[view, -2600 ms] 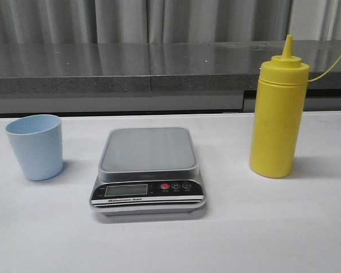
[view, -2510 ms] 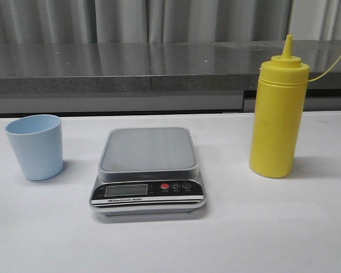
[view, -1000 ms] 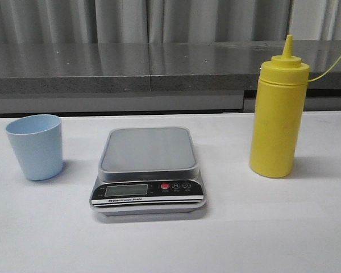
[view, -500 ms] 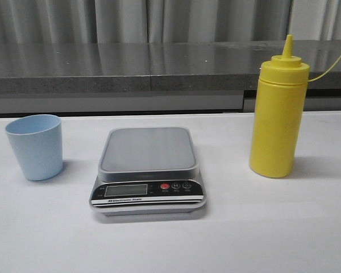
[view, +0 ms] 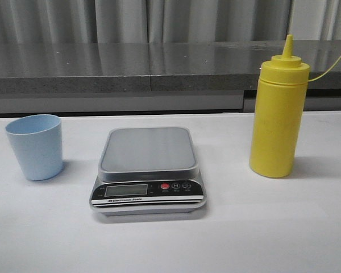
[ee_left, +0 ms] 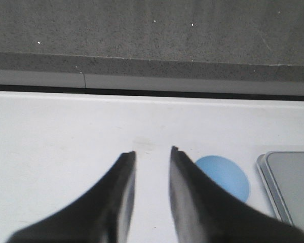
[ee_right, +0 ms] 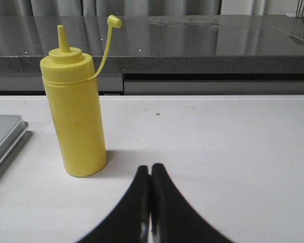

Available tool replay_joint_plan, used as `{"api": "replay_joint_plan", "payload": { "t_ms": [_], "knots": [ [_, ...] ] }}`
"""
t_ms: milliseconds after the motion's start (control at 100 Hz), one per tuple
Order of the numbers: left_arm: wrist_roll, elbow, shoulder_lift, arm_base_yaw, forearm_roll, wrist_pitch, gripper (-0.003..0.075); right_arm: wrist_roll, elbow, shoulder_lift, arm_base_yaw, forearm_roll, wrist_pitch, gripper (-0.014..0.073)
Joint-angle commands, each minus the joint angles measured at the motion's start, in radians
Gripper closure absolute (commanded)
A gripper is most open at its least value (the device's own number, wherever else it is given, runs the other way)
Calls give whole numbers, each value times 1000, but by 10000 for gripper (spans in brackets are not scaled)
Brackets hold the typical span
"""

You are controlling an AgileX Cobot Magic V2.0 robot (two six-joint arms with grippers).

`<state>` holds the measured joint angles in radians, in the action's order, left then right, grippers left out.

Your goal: Pour seasoning into cup on scale with both arms

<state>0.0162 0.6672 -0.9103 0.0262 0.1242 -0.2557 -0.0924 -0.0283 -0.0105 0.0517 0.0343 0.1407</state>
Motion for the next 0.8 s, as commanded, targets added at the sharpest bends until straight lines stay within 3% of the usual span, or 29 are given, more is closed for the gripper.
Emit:
{"api": "replay_joint_plan", "payload": {
  "t_ms": [0,90,320,620,790],
  "knots": [
    [-6,78,-57,30,18,53,314,3,15,-22,-5,12,-74,662],
    [-6,126,-125,71,22,46,238,3,15,-22,-5,12,-74,662],
    [-6,273,-326,161,22,-126,239,3,15,-22,-5,12,-74,662],
    [-6,458,-553,170,30,-343,239,3,15,-22,-5,12,-74,662],
    [-6,526,-640,170,30,-381,239,3,15,-22,-5,12,-74,662]
  ]
}}
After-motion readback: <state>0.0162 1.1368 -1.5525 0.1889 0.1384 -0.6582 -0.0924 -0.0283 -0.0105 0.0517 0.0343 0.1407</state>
